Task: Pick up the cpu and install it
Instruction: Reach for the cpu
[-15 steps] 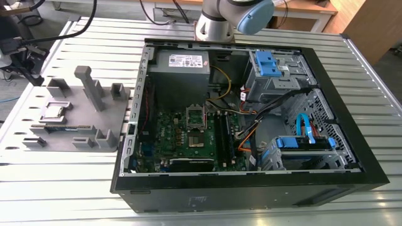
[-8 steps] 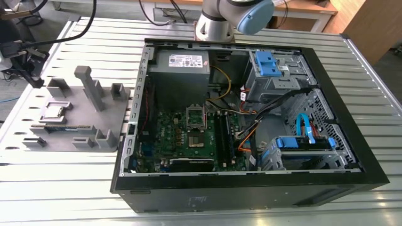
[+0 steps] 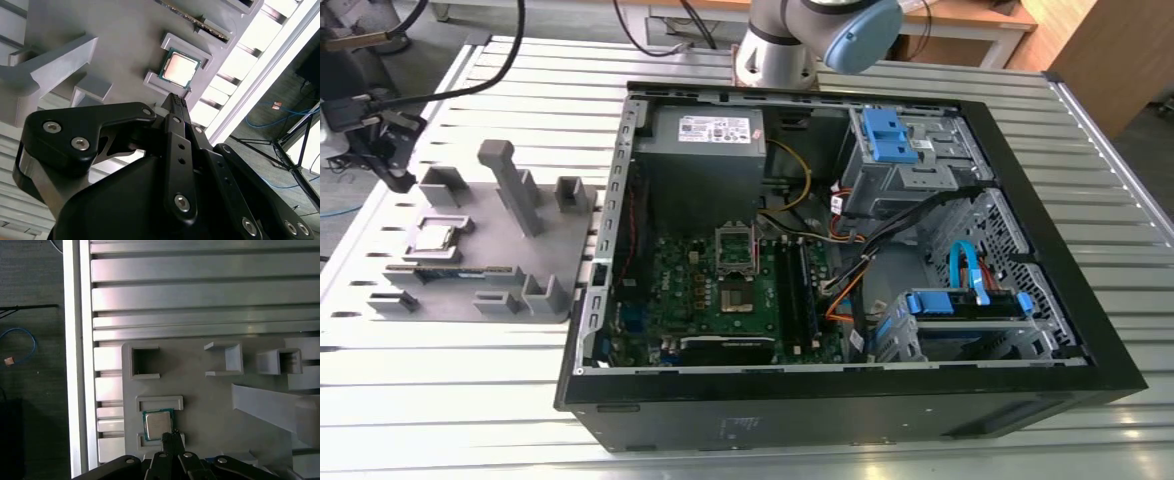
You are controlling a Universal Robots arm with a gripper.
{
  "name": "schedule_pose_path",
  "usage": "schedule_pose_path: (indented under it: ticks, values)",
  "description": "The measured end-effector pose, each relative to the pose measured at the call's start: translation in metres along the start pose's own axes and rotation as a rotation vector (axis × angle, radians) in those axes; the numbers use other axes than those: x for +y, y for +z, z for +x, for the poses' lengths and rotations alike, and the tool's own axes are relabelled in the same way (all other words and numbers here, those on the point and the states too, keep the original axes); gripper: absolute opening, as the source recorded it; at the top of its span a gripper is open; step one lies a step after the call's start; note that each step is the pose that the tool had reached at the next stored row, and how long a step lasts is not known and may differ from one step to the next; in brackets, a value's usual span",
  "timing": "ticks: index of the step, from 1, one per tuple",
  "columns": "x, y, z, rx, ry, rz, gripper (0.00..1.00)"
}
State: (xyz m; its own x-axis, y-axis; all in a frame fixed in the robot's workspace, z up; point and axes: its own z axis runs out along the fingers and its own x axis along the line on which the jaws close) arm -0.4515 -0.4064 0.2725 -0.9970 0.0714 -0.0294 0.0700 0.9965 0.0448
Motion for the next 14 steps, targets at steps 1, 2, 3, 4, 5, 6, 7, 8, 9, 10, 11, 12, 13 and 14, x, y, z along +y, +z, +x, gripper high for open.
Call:
schedule_pose_path:
  ticks: [1,2,3,4,5,6,7,8,9,10,11,12,13,14]
  values:
    - [-0.0002,0.0007,0.0002,0.0002,0.000,0.0002,0.11]
    - [-0.0004,0.0015,0.0003,0.0002,0.000,0.0003,0.11]
    - [-0.0006,0.0022,0.0004,0.0003,0.000,0.0003,0.11]
    - [-0.0008,0.0031,0.0005,0.0001,0.000,0.0003,0.11]
    - [-0.0010,0.0040,0.0006,0.0001,0.000,0.0004,0.11]
    - [-0.0012,0.0049,0.0008,0.0002,0.000,0.0004,0.11]
    - [-0.0015,0.0057,0.0010,0.0002,0.000,0.0005,0.11]
    - [-0.0018,0.0066,0.0011,0.0002,0.000,0.0005,0.11]
    - [-0.0021,0.0074,0.0013,0.0003,0.000,0.0006,0.11]
    - [-0.0025,0.0083,0.0014,0.0002,0.000,0.0005,0.11]
    - [-0.0028,0.0092,0.0015,0.0001,0.000,0.0005,0.11]
    - [-0.0031,0.0101,0.0016,0.0001,0.000,0.0004,0.11]
    - [-0.0035,0.0110,0.0017,0.0002,0.000,0.0005,0.11]
    - [-0.0039,0.0120,0.0018,0.0002,0.000,0.0005,0.11]
